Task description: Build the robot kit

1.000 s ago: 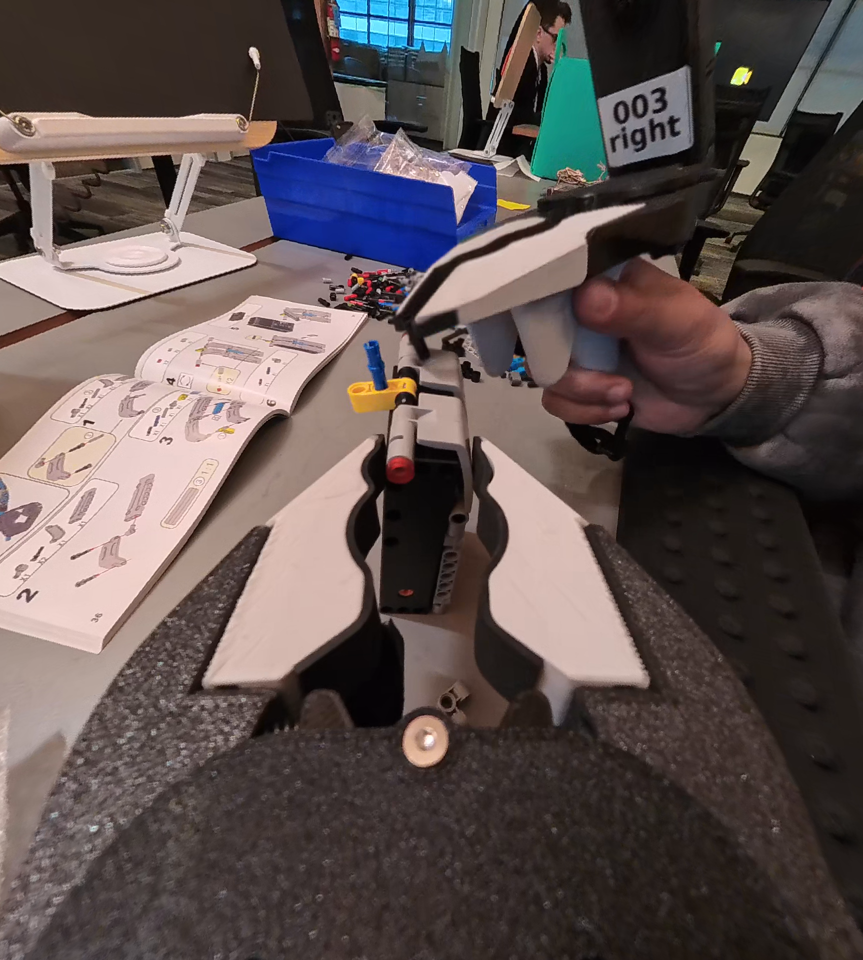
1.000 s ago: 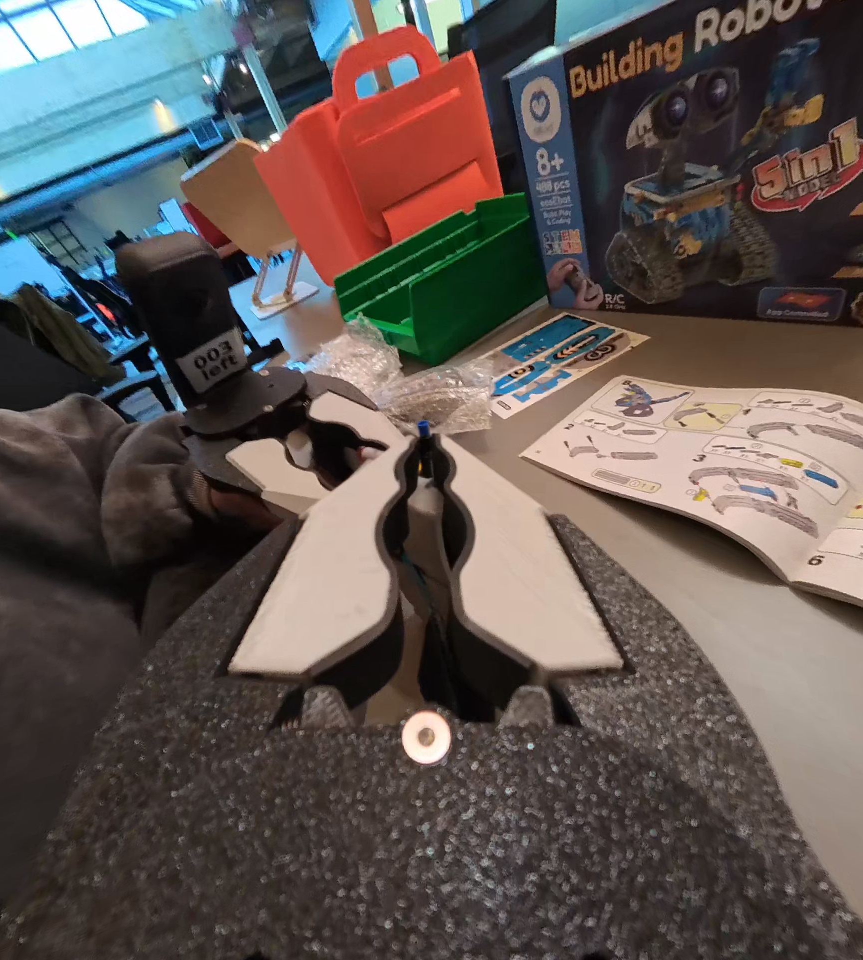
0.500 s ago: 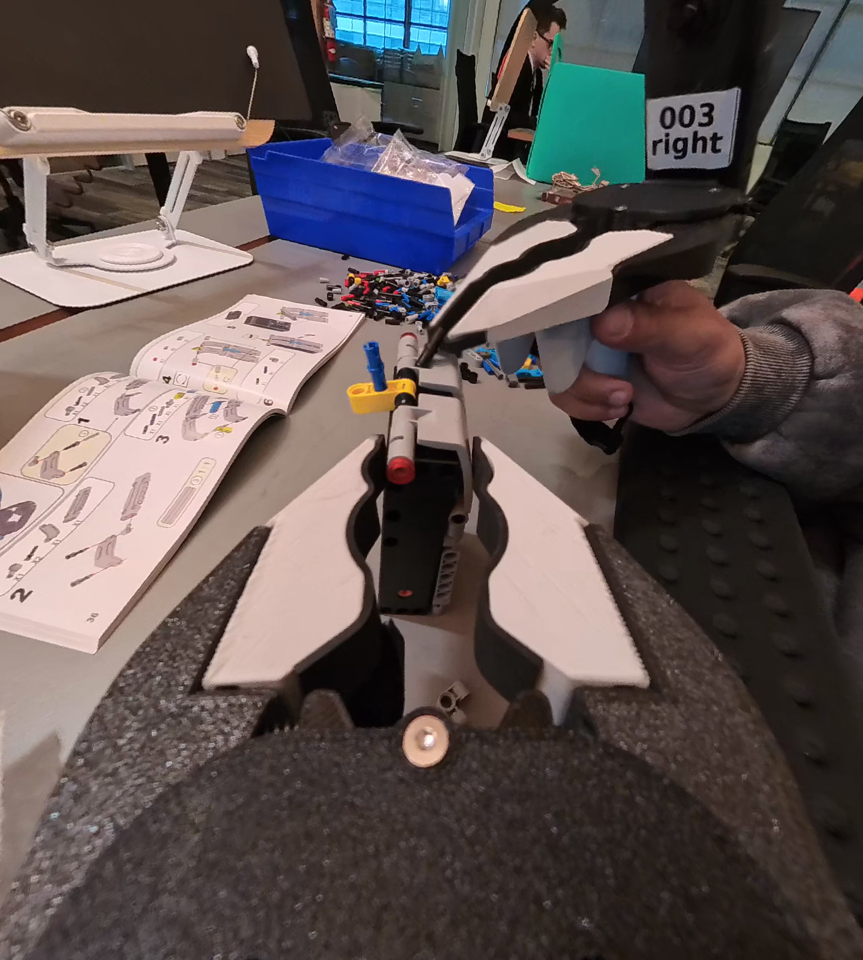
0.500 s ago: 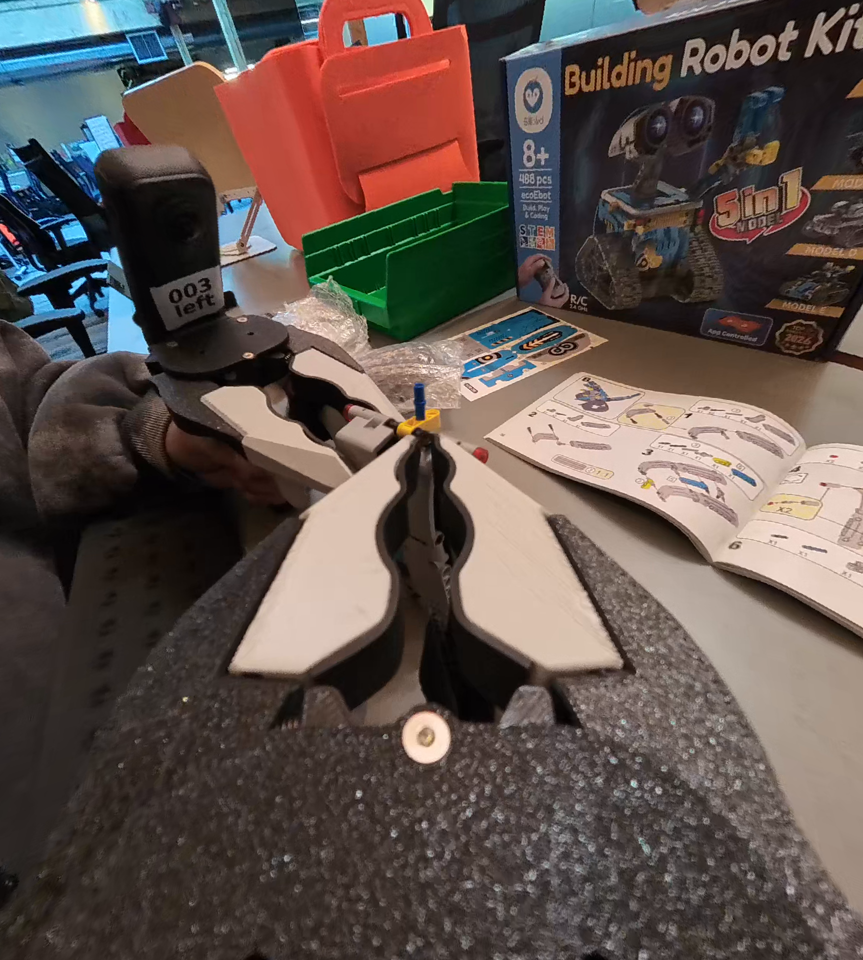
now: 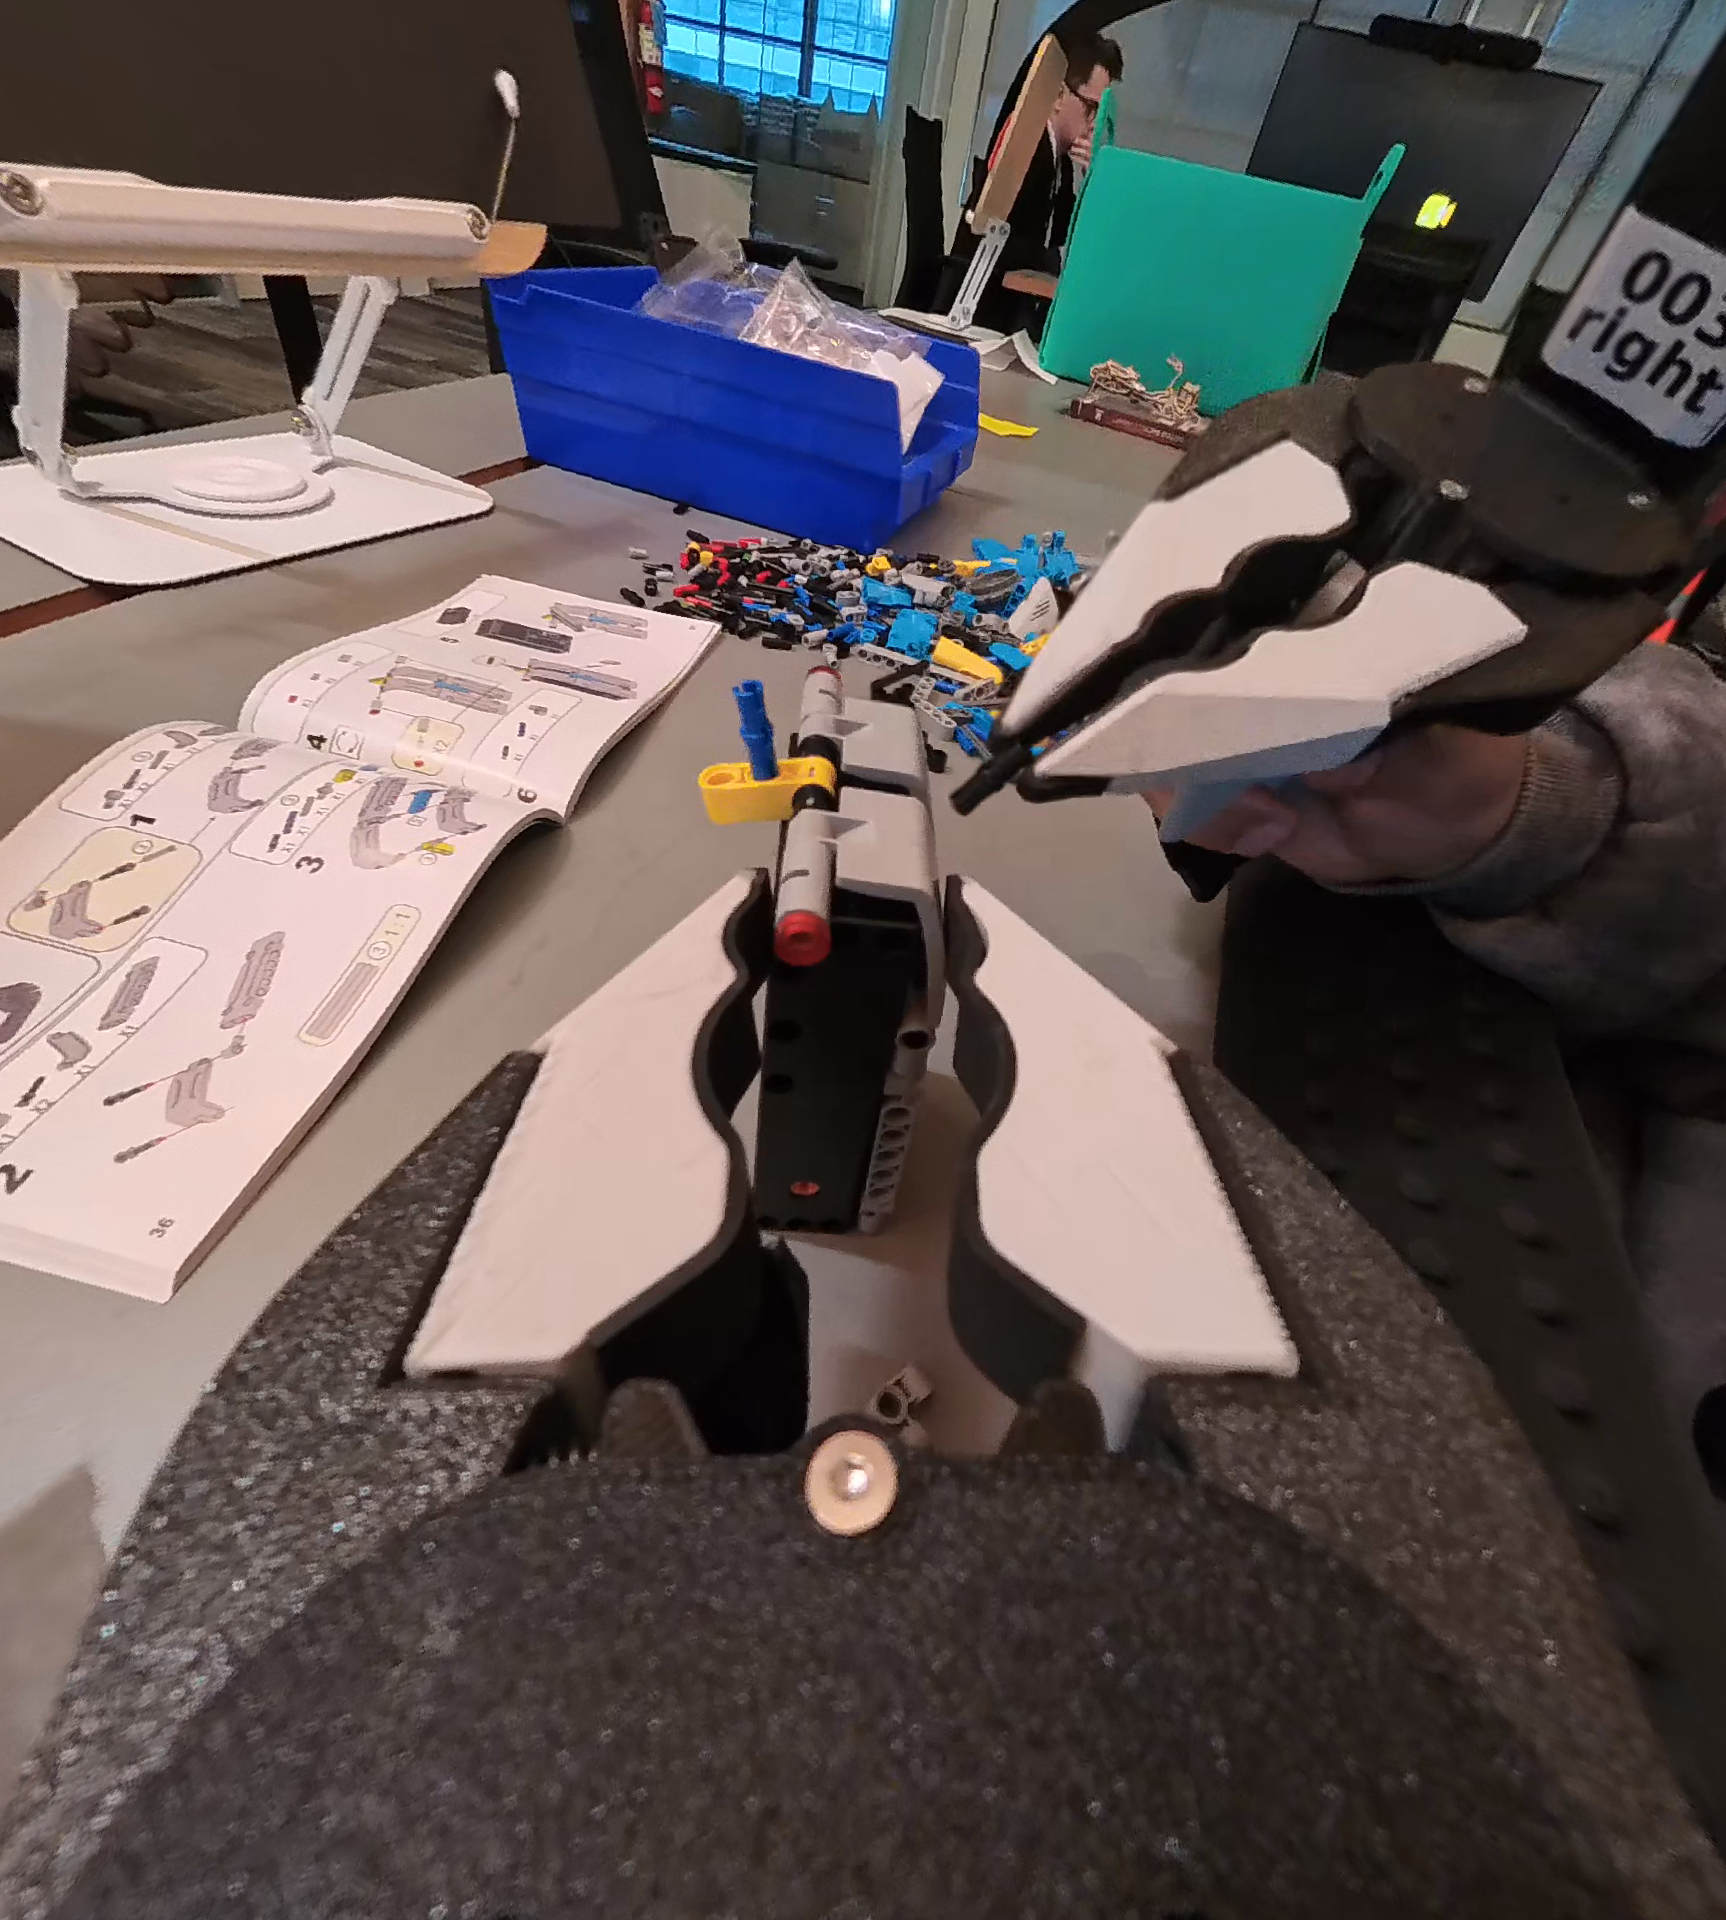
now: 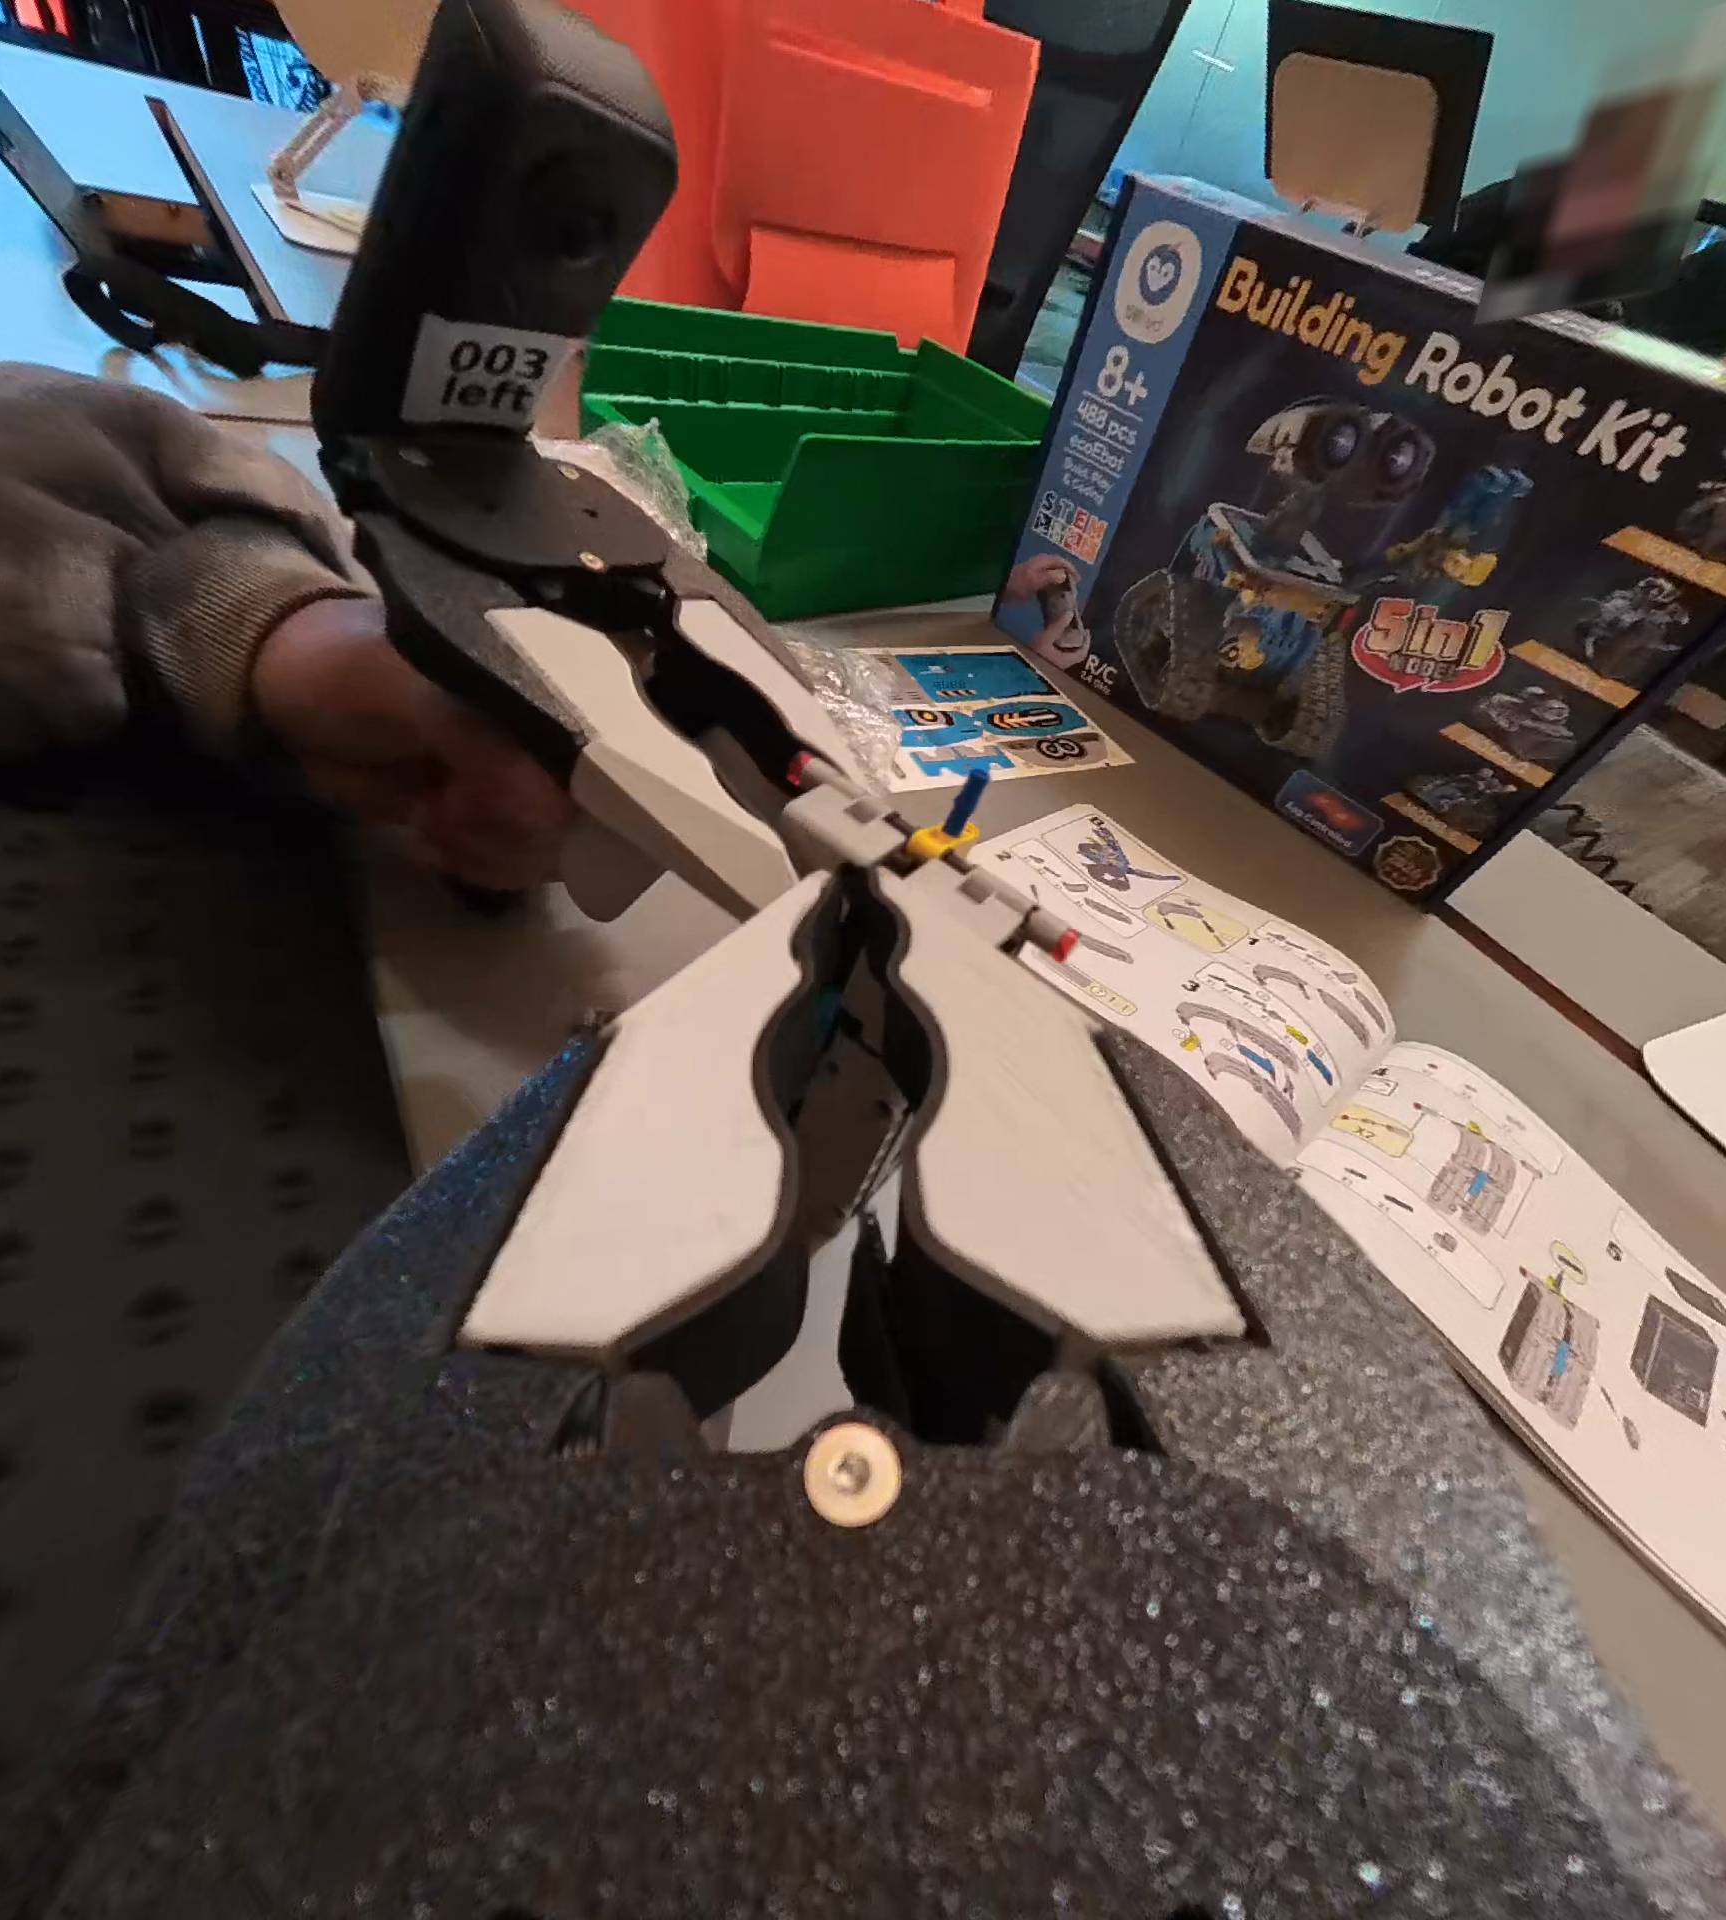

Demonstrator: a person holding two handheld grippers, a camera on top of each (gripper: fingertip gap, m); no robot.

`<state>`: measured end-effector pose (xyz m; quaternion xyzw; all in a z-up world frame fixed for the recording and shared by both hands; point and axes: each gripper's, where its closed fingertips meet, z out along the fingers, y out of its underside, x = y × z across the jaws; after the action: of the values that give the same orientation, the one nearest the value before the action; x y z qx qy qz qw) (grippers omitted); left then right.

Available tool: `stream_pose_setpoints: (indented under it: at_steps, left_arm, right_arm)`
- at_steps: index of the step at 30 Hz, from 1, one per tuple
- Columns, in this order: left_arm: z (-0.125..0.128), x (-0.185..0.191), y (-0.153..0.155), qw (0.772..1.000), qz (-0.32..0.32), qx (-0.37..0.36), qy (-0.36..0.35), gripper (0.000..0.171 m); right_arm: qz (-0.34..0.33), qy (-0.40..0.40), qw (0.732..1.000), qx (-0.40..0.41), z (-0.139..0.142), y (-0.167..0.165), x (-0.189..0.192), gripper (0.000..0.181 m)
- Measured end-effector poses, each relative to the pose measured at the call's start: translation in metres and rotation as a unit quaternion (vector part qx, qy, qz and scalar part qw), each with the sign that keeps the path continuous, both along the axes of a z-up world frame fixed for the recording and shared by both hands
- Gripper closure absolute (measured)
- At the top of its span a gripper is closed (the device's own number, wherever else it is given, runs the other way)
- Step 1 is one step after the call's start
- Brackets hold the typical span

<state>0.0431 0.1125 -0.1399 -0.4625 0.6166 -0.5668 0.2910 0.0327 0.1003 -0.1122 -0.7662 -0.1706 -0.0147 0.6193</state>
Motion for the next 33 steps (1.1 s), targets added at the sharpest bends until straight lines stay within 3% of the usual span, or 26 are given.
stream_pose_setpoints:
  at_steps: [5, 8, 12, 21, 33]
  left_arm:
    - [0.001, 0.000, 0.004, 1.000, 0.005, -0.010, 0.003, 0.139]
    - [0.000, 0.000, 0.002, 1.000, 0.002, -0.002, 0.001, 0.140]
    - [0.000, -0.001, -0.002, 1.000, 0.001, 0.017, -0.004, 0.139]
    - [0.000, -0.001, -0.002, 1.000, -0.003, 0.010, -0.004, 0.139]
    - [0.000, -0.001, -0.002, 1.000, -0.003, 0.010, -0.004, 0.139]
  right_arm:
    - [-0.027, -0.015, 0.998, -0.063, -0.009, -0.023, 0.030, 0.179]
    - [-0.030, -0.004, 0.978, -0.208, -0.046, -0.056, 0.060, 0.178]
    - [-0.043, 0.016, 0.960, -0.278, -0.081, -0.091, 0.088, 0.178]
    - [-0.040, 0.055, 0.948, -0.311, -0.108, -0.108, 0.092, 0.178]
    - [-0.044, 0.049, 0.947, -0.314, -0.111, -0.111, 0.095, 0.178]
